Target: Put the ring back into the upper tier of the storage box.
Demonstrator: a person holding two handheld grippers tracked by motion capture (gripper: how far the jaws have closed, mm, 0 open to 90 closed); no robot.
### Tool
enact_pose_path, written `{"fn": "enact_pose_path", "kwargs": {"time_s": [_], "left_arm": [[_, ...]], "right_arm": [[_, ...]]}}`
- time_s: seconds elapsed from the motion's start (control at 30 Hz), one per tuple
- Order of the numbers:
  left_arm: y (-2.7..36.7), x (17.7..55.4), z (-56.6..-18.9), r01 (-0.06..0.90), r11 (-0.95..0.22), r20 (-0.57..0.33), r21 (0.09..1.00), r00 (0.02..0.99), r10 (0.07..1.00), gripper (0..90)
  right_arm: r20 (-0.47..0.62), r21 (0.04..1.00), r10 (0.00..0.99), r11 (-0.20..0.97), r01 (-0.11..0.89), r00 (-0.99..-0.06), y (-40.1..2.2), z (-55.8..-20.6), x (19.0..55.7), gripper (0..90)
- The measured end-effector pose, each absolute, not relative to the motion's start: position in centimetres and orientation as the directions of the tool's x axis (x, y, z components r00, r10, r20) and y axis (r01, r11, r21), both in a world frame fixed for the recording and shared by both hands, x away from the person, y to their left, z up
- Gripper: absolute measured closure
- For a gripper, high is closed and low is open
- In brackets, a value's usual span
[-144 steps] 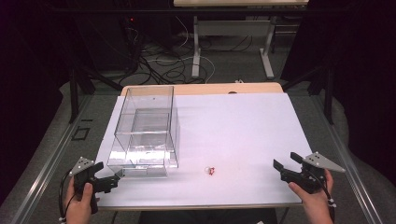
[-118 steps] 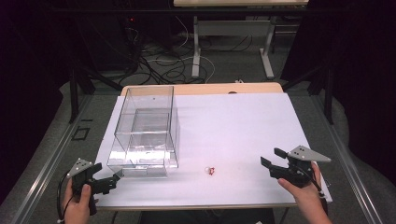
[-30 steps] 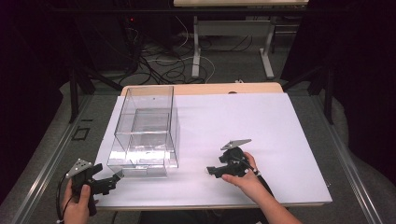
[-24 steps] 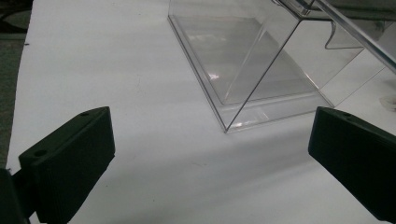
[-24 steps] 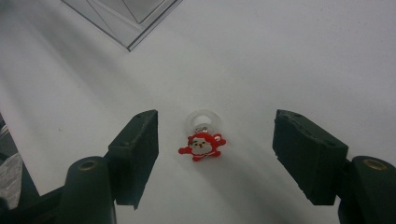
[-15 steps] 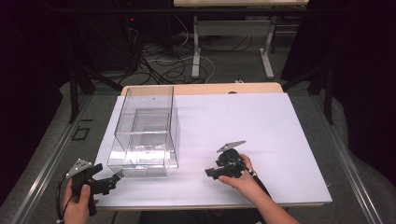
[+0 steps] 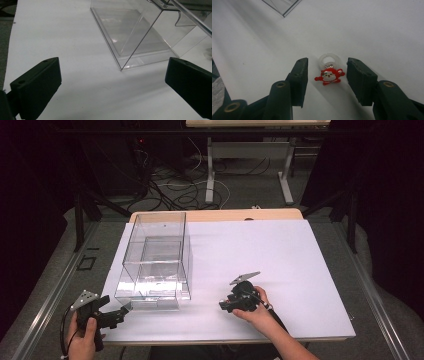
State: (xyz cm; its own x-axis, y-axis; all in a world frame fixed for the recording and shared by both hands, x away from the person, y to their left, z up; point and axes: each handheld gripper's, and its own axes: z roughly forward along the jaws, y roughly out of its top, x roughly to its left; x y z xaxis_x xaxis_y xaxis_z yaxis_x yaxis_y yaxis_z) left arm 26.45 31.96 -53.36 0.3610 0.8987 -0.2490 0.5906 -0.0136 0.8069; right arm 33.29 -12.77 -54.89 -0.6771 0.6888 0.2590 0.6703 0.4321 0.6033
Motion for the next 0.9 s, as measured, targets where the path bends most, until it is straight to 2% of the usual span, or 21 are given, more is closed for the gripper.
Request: {"fn": "enact_pose_path", "kwargs": {"time_s": [0.3, 0.33, 0.37, 0.4, 0.43, 0.9], "left_arm": [[31.95, 26.44, -53.34, 0.590, -0.015, -0.248, 0.807, 0.362, 0.899, 0.9], [31.96, 26.44, -53.34, 0.590, -0.015, -0.247, 0.807, 0.362, 0.899, 0.9], [31.96, 26.44, -53.34, 0.590, -0.015, -0.247, 0.807, 0.362, 0.899, 0.9], [31.96, 26.44, -53.34, 0.590, -0.014, -0.248, 0.807, 0.361, 0.899, 0.9], [31.96, 26.45, -53.35, 0.590, -0.014, -0.248, 0.807, 0.361, 0.899, 0.9], [31.99, 26.43, -53.35, 0.590, -0.014, -0.249, 0.807, 0.361, 0.899, 0.9]], "right_arm": [[0.275, 0.588, 0.699, 0.420, 0.691, -0.660, -12.78, -54.89, 33.23, 58.8], [0.289, 0.618, 0.698, 0.387, 0.684, -0.655, -12.63, -55.18, 33.21, 59.7], [0.280, 0.588, 0.699, 0.417, 0.693, -0.658, -12.75, -54.92, 33.22, 61.1], [0.287, 0.618, 0.699, 0.387, 0.684, -0.655, -12.60, -55.19, 33.19, 61.9], [0.280, 0.588, 0.699, 0.417, 0.693, -0.658, -12.73, -54.92, 33.24, 62.3], [0.302, 0.582, 0.704, 0.398, 0.709, -0.643, -12.79, -54.99, 33.41, 68.6]]}}
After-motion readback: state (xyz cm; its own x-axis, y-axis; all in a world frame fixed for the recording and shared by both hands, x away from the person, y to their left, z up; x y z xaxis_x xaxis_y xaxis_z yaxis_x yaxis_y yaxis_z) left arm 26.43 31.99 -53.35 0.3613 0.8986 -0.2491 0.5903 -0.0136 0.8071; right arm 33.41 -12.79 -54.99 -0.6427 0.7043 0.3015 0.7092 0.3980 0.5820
